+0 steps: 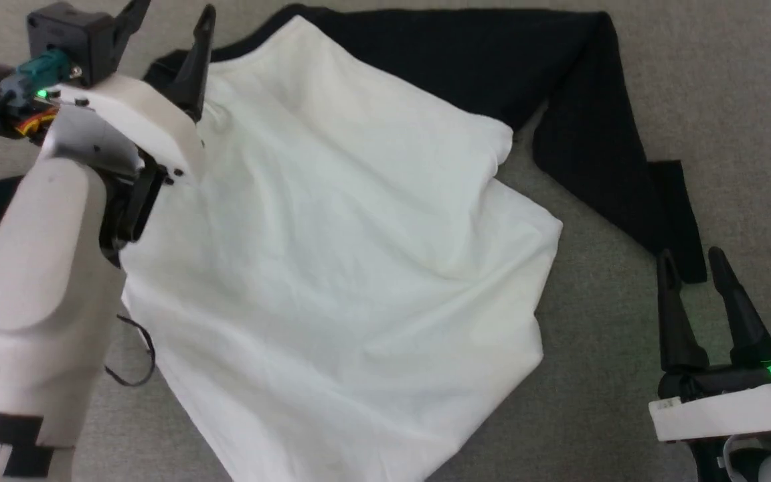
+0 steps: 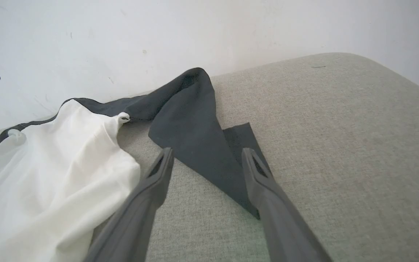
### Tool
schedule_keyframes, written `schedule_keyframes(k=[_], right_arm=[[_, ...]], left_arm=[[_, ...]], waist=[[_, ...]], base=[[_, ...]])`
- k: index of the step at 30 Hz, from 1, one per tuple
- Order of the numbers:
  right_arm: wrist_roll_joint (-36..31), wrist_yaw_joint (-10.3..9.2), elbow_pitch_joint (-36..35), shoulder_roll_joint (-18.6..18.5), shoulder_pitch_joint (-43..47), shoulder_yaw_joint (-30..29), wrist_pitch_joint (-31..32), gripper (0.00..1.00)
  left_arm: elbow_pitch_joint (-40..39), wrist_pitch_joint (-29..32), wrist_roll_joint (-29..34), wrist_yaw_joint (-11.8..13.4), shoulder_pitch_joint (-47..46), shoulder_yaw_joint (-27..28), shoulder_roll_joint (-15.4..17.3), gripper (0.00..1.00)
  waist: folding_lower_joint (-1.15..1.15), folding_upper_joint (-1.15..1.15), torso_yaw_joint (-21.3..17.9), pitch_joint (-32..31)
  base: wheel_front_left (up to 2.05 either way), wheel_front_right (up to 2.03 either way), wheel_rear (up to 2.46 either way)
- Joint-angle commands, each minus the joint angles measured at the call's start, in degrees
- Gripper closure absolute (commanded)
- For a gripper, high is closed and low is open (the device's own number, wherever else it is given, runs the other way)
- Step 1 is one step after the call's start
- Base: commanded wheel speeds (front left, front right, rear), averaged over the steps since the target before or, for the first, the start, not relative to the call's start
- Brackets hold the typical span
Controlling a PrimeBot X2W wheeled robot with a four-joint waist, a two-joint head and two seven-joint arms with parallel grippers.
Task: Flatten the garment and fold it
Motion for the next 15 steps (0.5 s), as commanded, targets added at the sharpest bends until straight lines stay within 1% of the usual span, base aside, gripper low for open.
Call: schedule_keyframes(k=[1, 3, 6, 9, 12, 14, 15], right_arm=[[-0.20, -0.04, 0.17, 0.12, 0.29, 0.08, 0.18, 0.00], [-0.13, -0.04, 0.18, 0.12, 1.06, -0.11, 0.50, 0.00], [0.03, -0.04, 0.10, 0.12, 2.09, -0.27, 1.07, 0.00], [0.12, -0.04, -0.24, 0.12, 2.68, -0.75, 1.27, 0.00], [0.26, -0.04, -0.46, 0.12, 3.02, -0.62, 1.42, 0.00], [0.31, -0.04, -0.57, 0.12, 3.03, -0.49, 1.53, 0.00], [0.31, -0.04, -0.62, 0.12, 2.94, -0.39, 1.62, 0.00]], left_arm=[[-1.73, -0.57, -0.24, 0.95, 2.43, 0.30, 0.03, 0.00], [-4.29, 0.94, 0.10, 1.77, 5.49, -0.57, 0.42, 0.00], [-9.41, 7.82, -0.86, 1.84, 10.90, -2.87, 1.19, 0.00], [-17.63, 14.26, -1.32, 2.02, 15.71, -5.84, 1.77, 0.00], [-25.69, 18.23, -1.43, 3.14, 19.71, -9.09, 0.50, 0.00], [-29.22, 20.02, -1.52, 3.66, 21.72, -11.67, -1.15, 0.00], [-30.05, 20.78, -1.62, 3.47, 22.46, -13.12, -1.90, 0.00]], waist=[[0.00, 0.00, 3.34, -4.76], [0.00, 0.00, 4.14, -6.25], [0.00, 0.00, 4.93, -7.73], [0.00, 0.00, 5.70, -8.16], [0.00, 0.00, 6.17, -7.88], [0.00, 0.00, 6.40, -7.47], [0.00, 0.00, 6.43, -7.24]], base=[[0.00, 0.00, 0.00], [0.00, 0.00, 0.00], [0.00, 0.00, 0.00], [0.00, 0.00, 0.00], [0.00, 0.00, 0.00], [0.00, 0.00, 0.00], [0.00, 0.00, 0.00]])
